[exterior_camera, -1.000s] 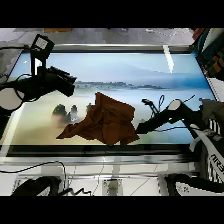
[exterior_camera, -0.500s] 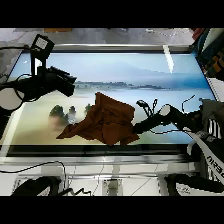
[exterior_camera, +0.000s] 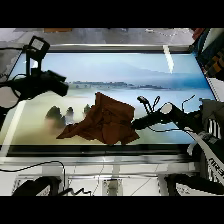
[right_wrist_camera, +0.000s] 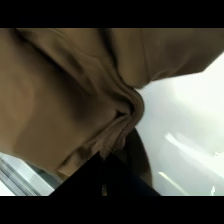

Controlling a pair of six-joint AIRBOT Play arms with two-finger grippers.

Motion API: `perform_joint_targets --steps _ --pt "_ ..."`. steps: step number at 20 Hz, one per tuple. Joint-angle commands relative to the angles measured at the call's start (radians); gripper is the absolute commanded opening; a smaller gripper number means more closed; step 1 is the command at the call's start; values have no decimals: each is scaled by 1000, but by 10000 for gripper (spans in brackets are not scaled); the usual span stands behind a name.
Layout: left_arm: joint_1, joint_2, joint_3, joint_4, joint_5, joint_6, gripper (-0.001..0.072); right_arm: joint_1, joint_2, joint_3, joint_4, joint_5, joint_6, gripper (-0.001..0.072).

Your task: Fold the clothes and pants, and hang the long-sleeved shirts on hangers.

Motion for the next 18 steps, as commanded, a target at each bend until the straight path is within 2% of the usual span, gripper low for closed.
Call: perform_joint_targets --steps 1,2,5,8,9,10,11,16,18 --pt "175 -10 -34 89 -204 -45 22 1 23 11 13 -4 1 14" --pt "235 -8 -69 88 -248 -18 23 1 23 11 13 -4 1 14" --pt "403 -10 -190 58 -342 154 23 1 23 11 13 -5 1 14" --pt "509 -16 -293 -87 -484 321 27 1 23 11 13 -5 1 13" --pt "522 -16 -341 -138 -488 365 190 1 23 11 13 -5 1 13" --pt "521 -16 -390 -161 -478 389 459 1 23 11 13 -5 1 13" --pt "513 -17 -434 -172 -468 406 536 1 23 11 13 -5 1 14" --pt "454 -48 -563 -174 -459 545 535 1 23 11 13 -5 1 13" --pt "433 -70 -573 -175 -387 548 535 1 23 11 14 -4 2 14"
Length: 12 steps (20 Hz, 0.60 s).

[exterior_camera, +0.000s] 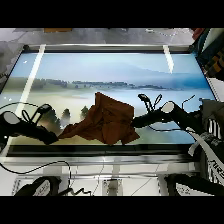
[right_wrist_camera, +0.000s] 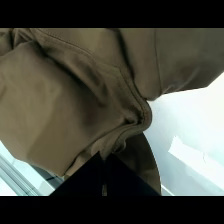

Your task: Fold the clothes and pants, and hang the long-sleeved shirts on hangers.

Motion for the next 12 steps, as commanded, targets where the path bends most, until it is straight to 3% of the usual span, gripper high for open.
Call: perform_joint_targets --steps 1,6,8,12 --pt "-33 -37 -43 -14 95 61 535 1 1 1 1 1 1 13" --pt "-38 -127 -43 -16 184 61 529 1 1 1 3 2 12 14" --pt "-38 -175 -43 -15 208 61 469 1 1 1 12 7 17 14" --pt "-37 -259 -43 -39 289 60 463 1 1 1 40 13 37 14"
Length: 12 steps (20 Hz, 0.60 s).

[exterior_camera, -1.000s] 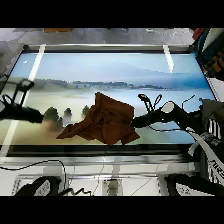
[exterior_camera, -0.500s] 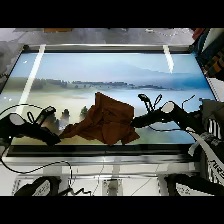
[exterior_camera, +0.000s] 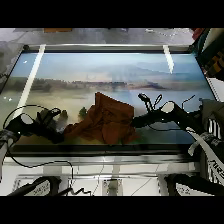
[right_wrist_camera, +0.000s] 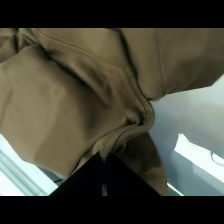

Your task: Fold the clothes and pants, and hang the long-sleeved shirts on hangers.

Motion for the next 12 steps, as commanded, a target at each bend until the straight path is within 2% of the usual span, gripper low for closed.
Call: perform_joint_targets --steps 1,2,3,4,7,12 --pt "-1 -63 -2 -11 85 2 419 1 1 1 22 8 12 14" --pt "-1 -63 -1 -11 93 3 243 1 1 1 28 13 12 14" --pt "-1 -63 3 -11 94 3 111 1 1 1 31 13 12 14" --pt "-1 -63 11 -11 93 2 26 1 1 1 31 13 12 14" --pt "-1 -60 52 -56 86 -23 24 0 3 2 31 13 11 14" --pt "1 5 266 -264 63 -31 23 -31 88 111 -24 12 13 13"
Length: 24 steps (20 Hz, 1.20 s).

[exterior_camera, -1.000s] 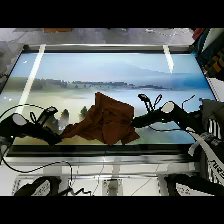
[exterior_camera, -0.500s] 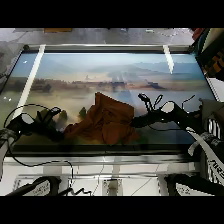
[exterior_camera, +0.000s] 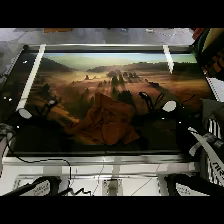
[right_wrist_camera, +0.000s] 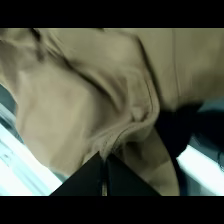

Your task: Fold the clothes and pants, and hang the long-sleeved shirts on hangers.

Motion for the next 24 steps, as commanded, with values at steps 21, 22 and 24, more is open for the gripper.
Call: perform_joint_targets --steps 21,22,24 --pt "310 673 540 -440 395 -143 23 -533 690 664 -296 -122 135 13" --pt "310 688 540 -439 395 -143 23 -533 706 670 -296 -123 135 13" --pt "310 706 538 -439 394 -143 23 -533 715 677 -294 -124 136 13"
